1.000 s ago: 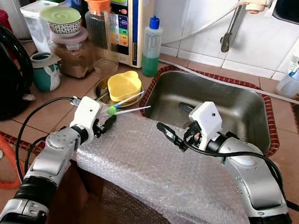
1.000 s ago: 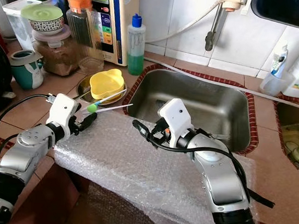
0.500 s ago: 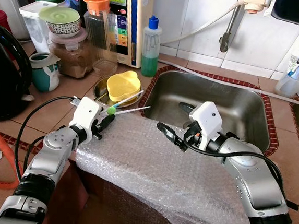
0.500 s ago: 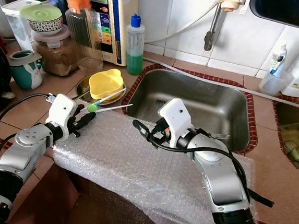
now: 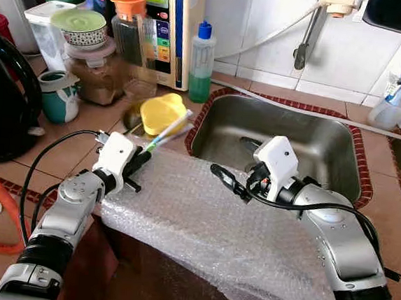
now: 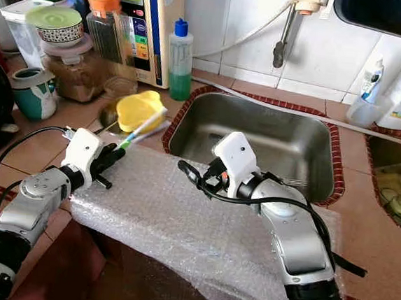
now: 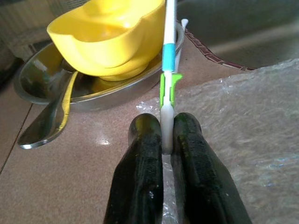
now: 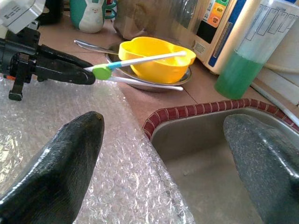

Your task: Kitchen organization

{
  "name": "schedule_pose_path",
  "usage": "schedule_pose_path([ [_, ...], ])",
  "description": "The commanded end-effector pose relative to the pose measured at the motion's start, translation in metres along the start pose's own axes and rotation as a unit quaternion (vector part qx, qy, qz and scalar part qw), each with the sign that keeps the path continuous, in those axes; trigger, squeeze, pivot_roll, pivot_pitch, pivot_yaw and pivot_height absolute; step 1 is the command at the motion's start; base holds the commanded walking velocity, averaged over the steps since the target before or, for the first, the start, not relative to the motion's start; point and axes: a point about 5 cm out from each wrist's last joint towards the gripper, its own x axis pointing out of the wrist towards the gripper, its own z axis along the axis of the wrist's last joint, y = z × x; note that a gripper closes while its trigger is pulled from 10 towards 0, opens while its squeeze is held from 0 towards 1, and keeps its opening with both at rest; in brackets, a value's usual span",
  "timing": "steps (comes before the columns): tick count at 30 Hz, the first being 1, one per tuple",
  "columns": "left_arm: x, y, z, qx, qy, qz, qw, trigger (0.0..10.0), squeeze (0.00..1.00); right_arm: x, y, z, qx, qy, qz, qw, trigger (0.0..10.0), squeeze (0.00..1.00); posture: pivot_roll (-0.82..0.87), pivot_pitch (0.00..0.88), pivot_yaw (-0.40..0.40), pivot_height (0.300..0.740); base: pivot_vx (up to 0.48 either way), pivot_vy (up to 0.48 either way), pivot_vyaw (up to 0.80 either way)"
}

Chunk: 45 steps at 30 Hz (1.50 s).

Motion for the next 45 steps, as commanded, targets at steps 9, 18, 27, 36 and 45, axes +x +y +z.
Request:
schedule_pose_path([
  [9,-0.005,-0.011,0.0,0.005,-0.03,0.009,0.999,0.0,0.0,0.0,-0.001,0.003,-0.008,-0.005,0.002,1.0,10.0,0.0,0.02,0.03,0.04,0.74,0.0,0.0,0.0],
  [18,-0.001,-0.042,0.024,-0.012,-0.105,-0.033,0.994,0.0,0.0,0.0,-0.002,0.003,-0.008,-0.005,0.003,1.0,10.0,0.0,0.02,0.03,0.038,0.74,0.0,0.0,0.0],
  [27,0.006,-0.075,0.046,-0.232,-0.15,-0.094,0.957,0.0,0.0,0.002,-0.015,0.009,0.065,-0.043,-0.041,0.996,10.0,0.0,0.02,0.024,0.04,0.74,0.0,0.0,0.0],
  [36,0.014,-0.085,0.064,-0.301,-0.164,-0.153,0.927,0.0,0.0,0.005,-0.038,0.017,0.28,-0.143,-0.125,0.941,10.0,0.0,0.02,0.021,0.047,0.74,0.0,0.0,0.0],
  [45,0.015,-0.095,0.096,-0.381,-0.185,-0.218,0.879,0.0,0.0,0.016,-0.037,0.013,0.414,-0.171,-0.124,0.885,10.0,0.0,0.02,0.022,0.057,0.74,0.0,0.0,0.0],
])
